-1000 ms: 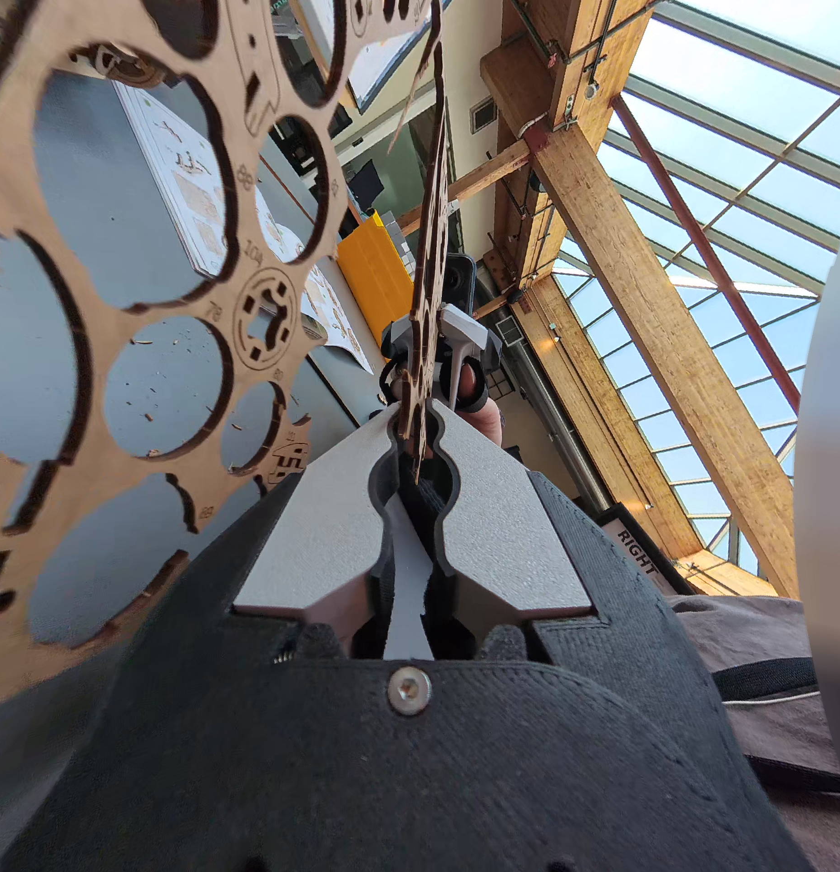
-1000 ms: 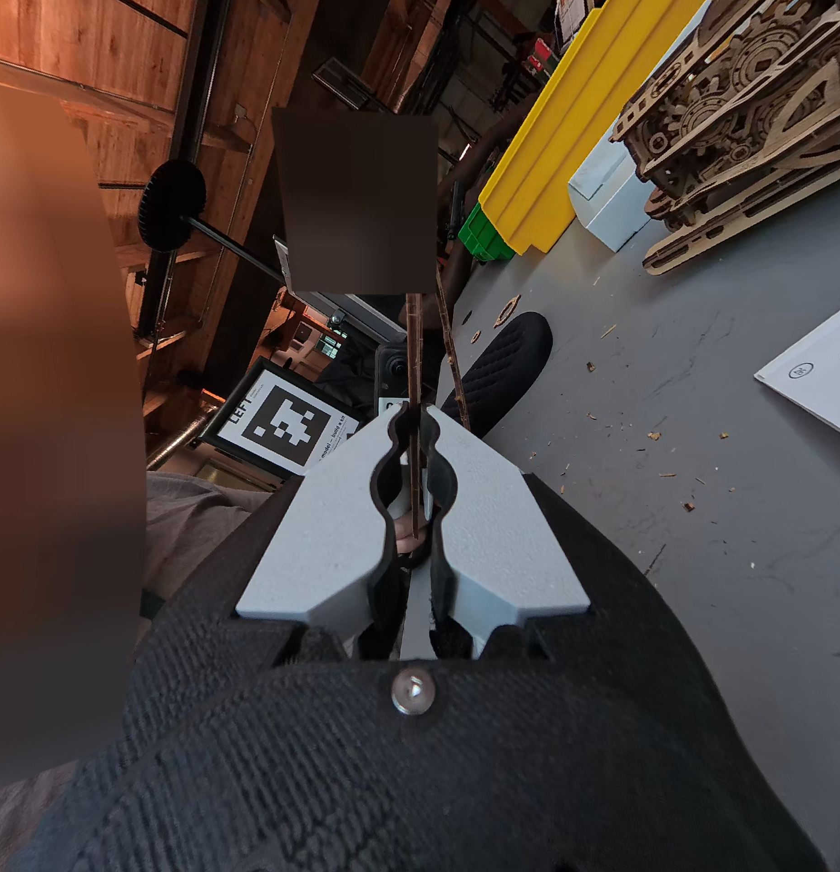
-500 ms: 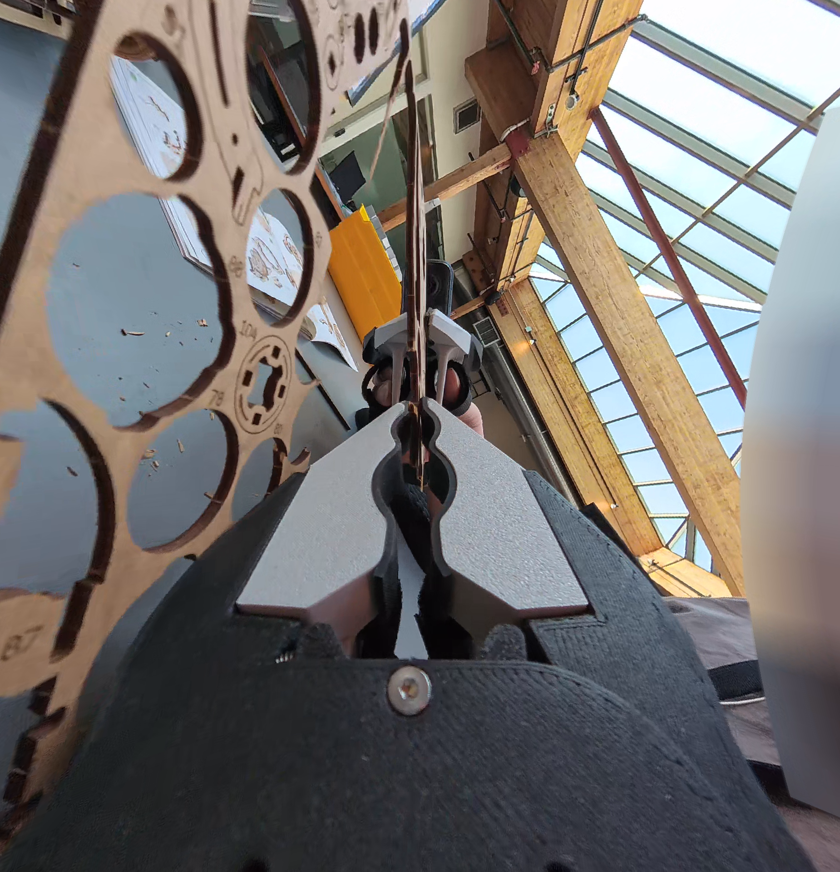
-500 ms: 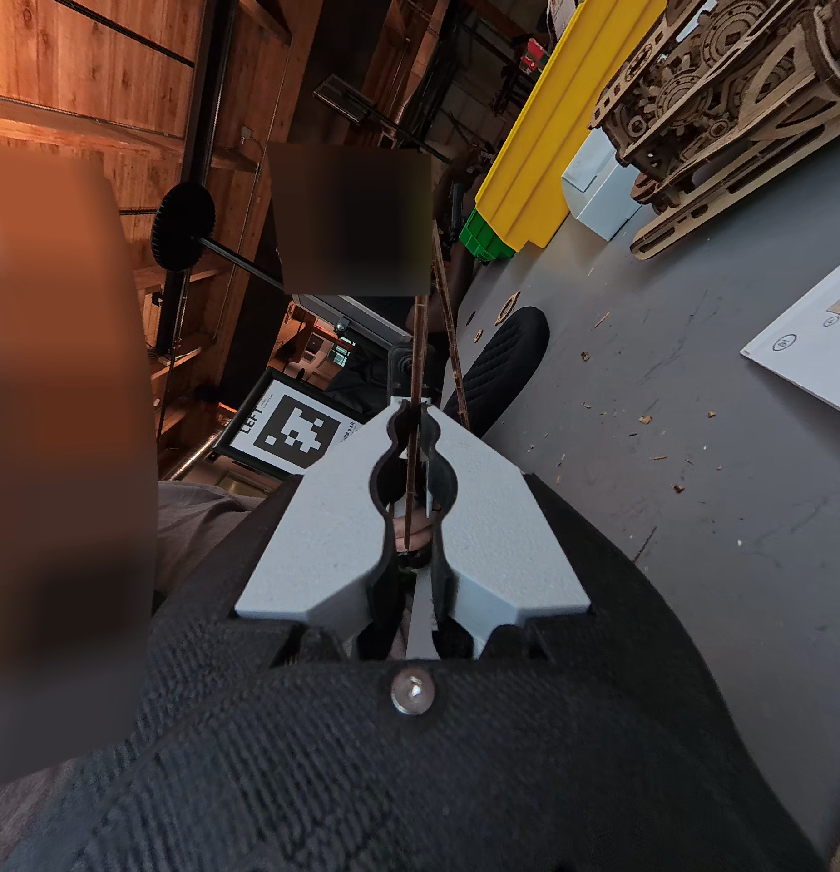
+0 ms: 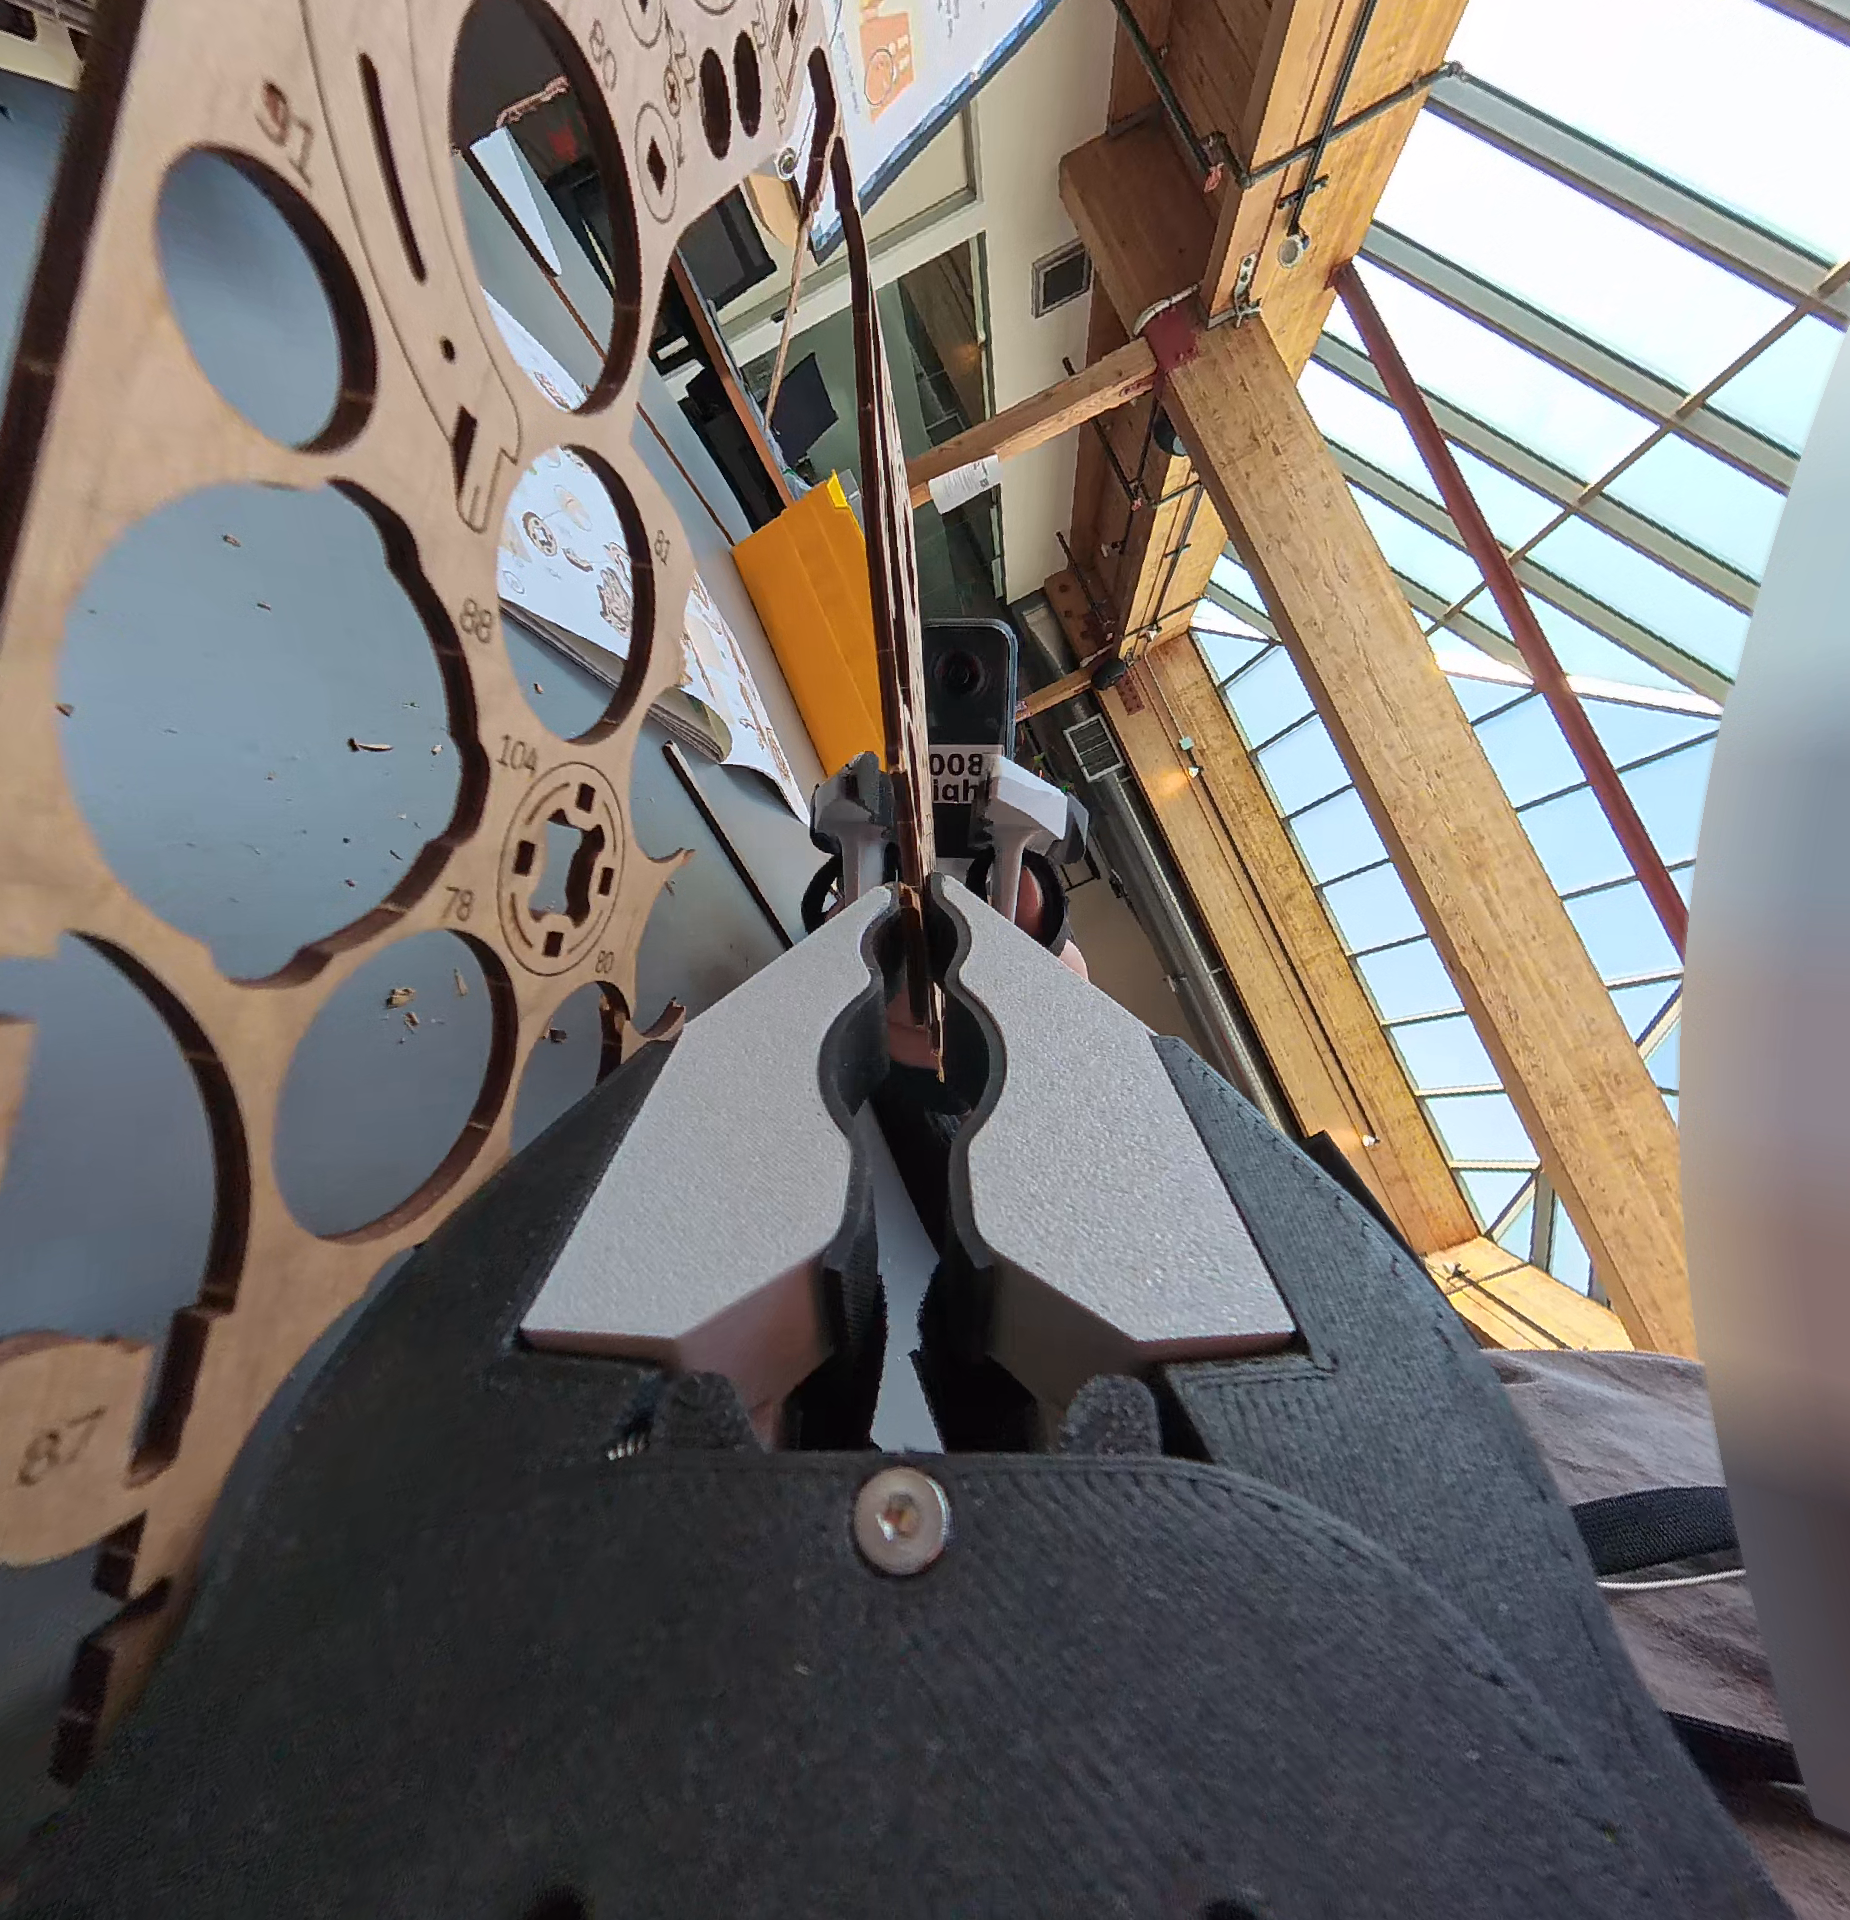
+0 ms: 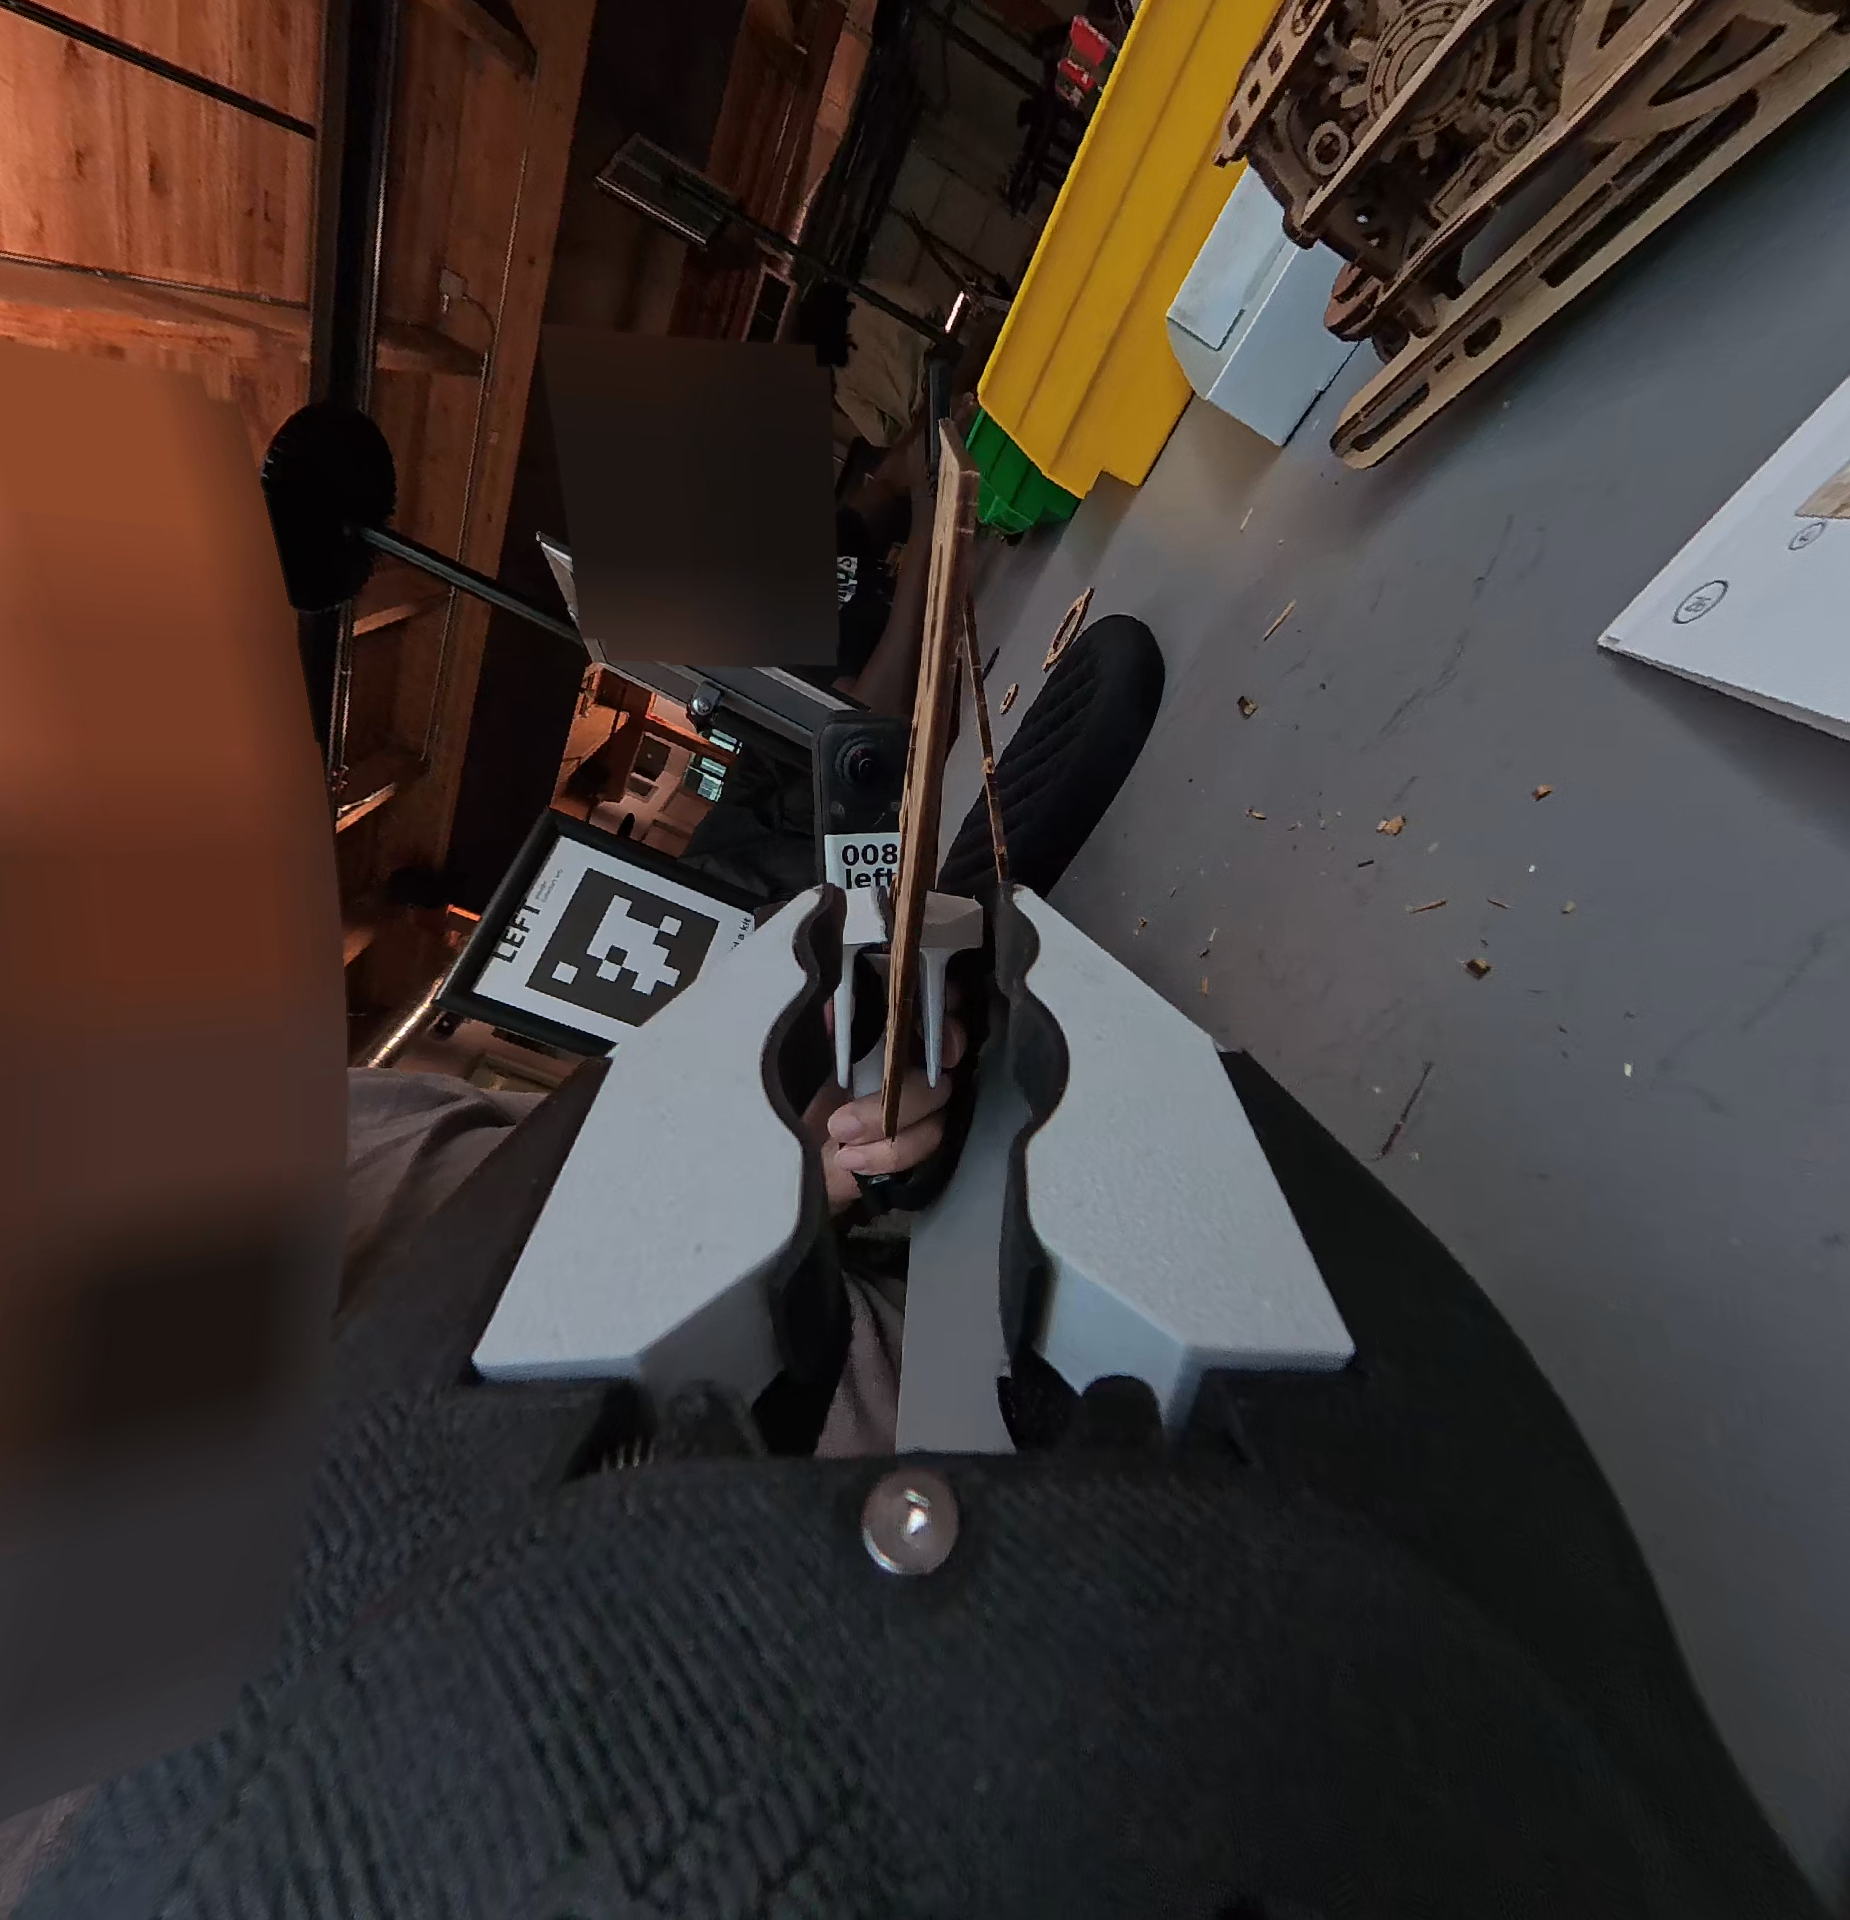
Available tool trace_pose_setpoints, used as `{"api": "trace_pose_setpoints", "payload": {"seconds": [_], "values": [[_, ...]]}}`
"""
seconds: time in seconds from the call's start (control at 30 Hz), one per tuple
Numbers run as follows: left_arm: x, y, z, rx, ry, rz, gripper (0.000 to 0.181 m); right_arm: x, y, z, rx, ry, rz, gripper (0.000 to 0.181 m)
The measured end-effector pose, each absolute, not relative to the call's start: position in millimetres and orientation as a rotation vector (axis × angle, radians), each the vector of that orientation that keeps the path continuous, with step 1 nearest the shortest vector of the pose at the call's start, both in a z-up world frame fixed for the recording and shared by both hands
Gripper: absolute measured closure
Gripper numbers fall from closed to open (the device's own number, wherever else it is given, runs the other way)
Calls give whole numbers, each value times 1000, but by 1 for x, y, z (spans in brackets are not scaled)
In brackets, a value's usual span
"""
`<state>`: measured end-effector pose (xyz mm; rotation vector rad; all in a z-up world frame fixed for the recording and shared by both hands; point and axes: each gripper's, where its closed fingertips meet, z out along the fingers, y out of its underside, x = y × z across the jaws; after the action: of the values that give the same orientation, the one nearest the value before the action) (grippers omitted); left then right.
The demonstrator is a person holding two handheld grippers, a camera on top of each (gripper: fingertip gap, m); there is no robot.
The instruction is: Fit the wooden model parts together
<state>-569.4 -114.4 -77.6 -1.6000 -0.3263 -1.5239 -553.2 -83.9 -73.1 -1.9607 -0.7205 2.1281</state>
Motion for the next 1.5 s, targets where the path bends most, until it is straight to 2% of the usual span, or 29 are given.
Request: {"api": "trace_pose_setpoints", "payload": {"seconds": [0.4, 0.57, 0.7, 1.5], "values": [[-567, -114, -79, -1623, -303, -1493, 181, -562, -103, -81, -2001, -857, 2082, 155], [-567, -114, -80, -1629, -305, -1486, 181, -568, -113, -82, -2001, -953, 2065, 172], [-566, -114, -81, -1640, -299, -1477, 181, -569, -114, -86, -2011, -973, 2043, 177], [-566, -112, -83, -1663, -277, -1410, 181, -574, -114, -87, -2023, -963, 2028, 179]]}}
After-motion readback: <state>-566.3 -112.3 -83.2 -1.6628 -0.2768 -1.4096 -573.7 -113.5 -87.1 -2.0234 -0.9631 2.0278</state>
